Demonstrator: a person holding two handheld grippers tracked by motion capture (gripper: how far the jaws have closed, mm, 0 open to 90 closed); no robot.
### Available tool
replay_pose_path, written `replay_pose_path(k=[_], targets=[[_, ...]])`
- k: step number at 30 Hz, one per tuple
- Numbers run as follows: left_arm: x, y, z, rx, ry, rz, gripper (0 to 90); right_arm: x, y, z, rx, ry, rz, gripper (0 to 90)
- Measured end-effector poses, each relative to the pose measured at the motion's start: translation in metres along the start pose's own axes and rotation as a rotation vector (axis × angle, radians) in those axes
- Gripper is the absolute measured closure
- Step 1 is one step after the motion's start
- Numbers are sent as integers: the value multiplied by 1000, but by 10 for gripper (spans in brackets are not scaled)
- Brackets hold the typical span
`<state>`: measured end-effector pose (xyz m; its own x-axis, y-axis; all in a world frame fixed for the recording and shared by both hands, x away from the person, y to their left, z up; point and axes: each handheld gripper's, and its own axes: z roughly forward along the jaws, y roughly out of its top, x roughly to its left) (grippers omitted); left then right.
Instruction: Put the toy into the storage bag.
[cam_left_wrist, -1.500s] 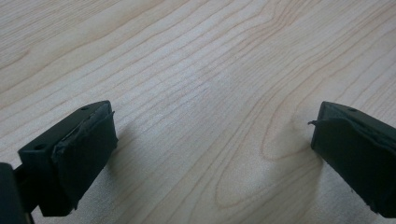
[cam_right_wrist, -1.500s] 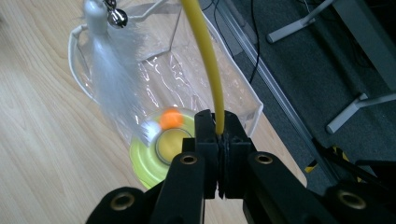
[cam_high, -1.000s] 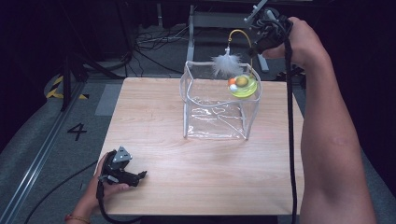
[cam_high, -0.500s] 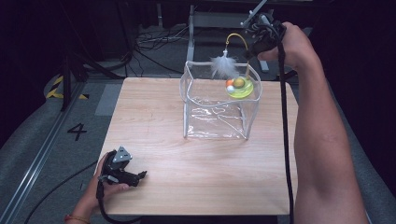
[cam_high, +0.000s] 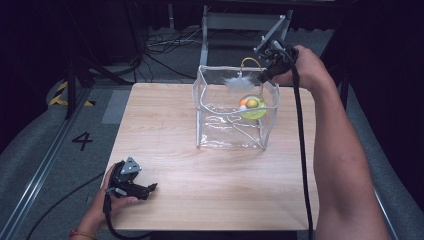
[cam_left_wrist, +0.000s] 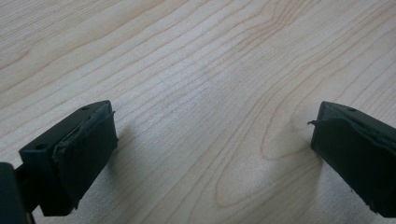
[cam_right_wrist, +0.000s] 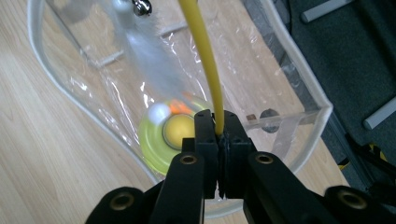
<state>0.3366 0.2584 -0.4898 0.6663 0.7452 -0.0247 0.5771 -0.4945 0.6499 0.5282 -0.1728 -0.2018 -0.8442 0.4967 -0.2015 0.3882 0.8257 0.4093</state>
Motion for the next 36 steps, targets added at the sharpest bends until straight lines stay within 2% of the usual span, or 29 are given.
replay_pose_path(k=[6,12,16,21,26,28,32,36], targets=[[0,0,0,-7,7,2,8,6,-13,19,42,19,-13,876],[0,0,0,-5,8,4,8,8,-24,30,56,48,-12,878],[0,0,0,-11,10,3,9,10,-28,31,42,73,-13,898],[0,0,0,-10,10,2,9,12,-31,35,53,84,-15,894],[0,0,0,-8,10,5,9,14,-33,35,46,86,-15,878],[0,0,0,-8,11,6,9,14,-35,35,34,72,-13,869],[0,0,0,-8,10,5,9,15,-40,32,11,79,-8,855],[0,0,0,-8,10,6,9,15,-43,27,-4,60,0,839]])
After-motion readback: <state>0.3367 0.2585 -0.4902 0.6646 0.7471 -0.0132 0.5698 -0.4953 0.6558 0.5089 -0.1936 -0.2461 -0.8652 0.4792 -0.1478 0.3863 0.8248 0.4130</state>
